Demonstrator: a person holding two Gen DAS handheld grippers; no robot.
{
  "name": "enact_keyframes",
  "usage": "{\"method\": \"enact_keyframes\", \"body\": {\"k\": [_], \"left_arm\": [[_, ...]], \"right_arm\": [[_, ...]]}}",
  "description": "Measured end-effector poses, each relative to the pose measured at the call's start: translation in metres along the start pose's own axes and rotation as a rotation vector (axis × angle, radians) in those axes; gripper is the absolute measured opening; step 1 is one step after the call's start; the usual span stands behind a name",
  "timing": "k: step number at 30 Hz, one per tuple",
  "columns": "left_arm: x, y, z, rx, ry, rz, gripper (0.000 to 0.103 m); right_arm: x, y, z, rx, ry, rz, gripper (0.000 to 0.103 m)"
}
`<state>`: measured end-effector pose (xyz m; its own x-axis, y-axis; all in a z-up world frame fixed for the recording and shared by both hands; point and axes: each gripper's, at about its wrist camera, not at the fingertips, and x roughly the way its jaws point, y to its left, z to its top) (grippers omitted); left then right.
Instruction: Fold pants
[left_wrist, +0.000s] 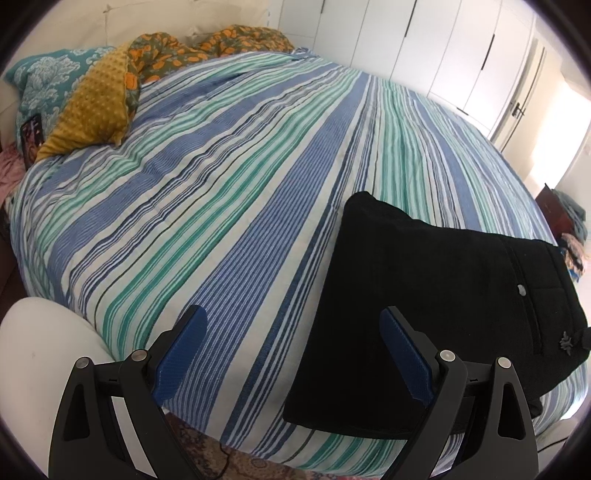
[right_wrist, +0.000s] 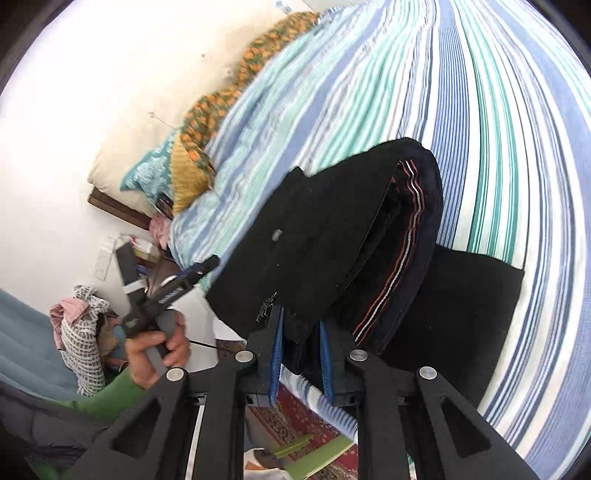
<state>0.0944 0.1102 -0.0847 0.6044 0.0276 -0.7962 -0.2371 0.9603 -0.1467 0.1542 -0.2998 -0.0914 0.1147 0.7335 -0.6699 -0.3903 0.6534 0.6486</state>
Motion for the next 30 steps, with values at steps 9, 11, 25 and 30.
{"method": "enact_keyframes", "body": {"k": [9,11,25,30], "left_arm": [[-0.01,-0.038,-0.01,0.153,-0.007,-0.075,0.095],[-0.009,-0.044,-0.012,0.182,0.0,-0.081,0.095],[-0.009,-0.063,-0.021,0.281,-0.003,-0.049,0.095],[-0.003,-0.067,-0.029,0.335,0.033,0.008,0.095]], "right_arm": [[-0.041,-0.039,-0.054,0.114,-0.033,-0.086,0.016],[-0.034,-0.055,-0.067,0.149,-0.019,-0.149,0.015],[-0.064,0.0,-0.007,-0.093,-0.165,-0.353,0.03],[-0.026,0.015,0.025,-0.177,-0.245,-0.361,0.03]]}}
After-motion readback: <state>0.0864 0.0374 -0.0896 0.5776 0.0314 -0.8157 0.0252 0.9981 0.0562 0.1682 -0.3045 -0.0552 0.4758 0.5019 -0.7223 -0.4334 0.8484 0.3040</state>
